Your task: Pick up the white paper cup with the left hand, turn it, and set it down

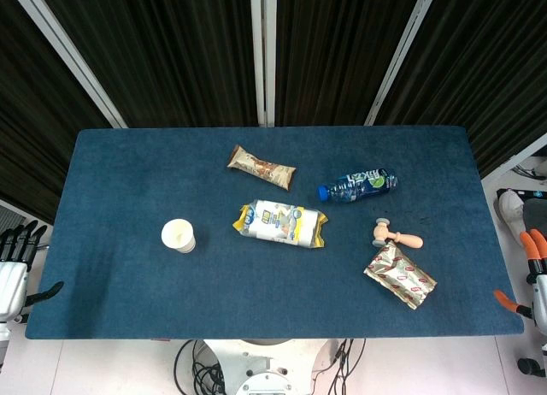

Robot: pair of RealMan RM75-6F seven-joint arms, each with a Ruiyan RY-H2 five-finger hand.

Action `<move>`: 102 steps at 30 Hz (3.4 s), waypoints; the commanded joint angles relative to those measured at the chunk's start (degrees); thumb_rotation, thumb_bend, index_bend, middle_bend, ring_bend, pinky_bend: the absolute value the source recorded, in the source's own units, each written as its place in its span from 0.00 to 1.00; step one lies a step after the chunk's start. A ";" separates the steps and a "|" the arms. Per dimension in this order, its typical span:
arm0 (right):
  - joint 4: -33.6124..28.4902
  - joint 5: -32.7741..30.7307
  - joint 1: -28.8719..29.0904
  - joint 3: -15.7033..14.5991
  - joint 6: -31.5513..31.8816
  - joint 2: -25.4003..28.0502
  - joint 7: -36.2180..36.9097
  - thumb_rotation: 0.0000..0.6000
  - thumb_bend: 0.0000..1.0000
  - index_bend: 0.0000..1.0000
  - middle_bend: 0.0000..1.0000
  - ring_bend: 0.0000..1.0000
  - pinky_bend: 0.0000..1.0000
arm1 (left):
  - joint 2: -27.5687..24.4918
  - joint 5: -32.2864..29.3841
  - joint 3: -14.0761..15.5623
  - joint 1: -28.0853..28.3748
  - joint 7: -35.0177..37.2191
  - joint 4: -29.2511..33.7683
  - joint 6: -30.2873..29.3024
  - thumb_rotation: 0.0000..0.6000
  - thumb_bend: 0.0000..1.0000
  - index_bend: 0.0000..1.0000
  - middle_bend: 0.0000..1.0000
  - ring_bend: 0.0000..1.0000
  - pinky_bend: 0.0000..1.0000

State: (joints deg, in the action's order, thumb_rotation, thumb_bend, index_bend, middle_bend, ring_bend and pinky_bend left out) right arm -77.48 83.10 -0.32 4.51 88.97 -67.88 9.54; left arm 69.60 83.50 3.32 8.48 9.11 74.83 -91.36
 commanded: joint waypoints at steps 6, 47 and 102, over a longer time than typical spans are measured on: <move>-1.51 -0.27 0.40 0.39 -1.03 0.80 -0.25 1.00 0.00 0.00 0.00 0.00 0.00 | 0.20 1.47 -0.86 -0.68 2.26 -0.83 1.47 1.00 0.12 0.00 0.00 0.00 0.00; -0.29 -1.72 0.33 1.66 -2.56 2.27 2.05 1.00 0.01 0.00 0.00 0.00 0.00 | 0.23 -24.38 -10.42 31.63 -63.21 34.33 36.76 1.00 0.13 0.00 0.00 0.00 0.00; 0.15 -2.75 1.20 1.63 -6.02 2.52 2.74 1.00 0.01 0.00 0.00 0.00 0.00 | 17.86 -4.67 -7.14 25.72 22.56 -0.72 24.91 1.00 0.22 0.43 0.40 0.07 0.02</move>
State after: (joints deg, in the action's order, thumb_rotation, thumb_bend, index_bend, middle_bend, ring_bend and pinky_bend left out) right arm -77.30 80.32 0.86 6.17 82.97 -65.37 12.32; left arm 81.55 69.57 -2.92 39.61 4.12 88.51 -66.57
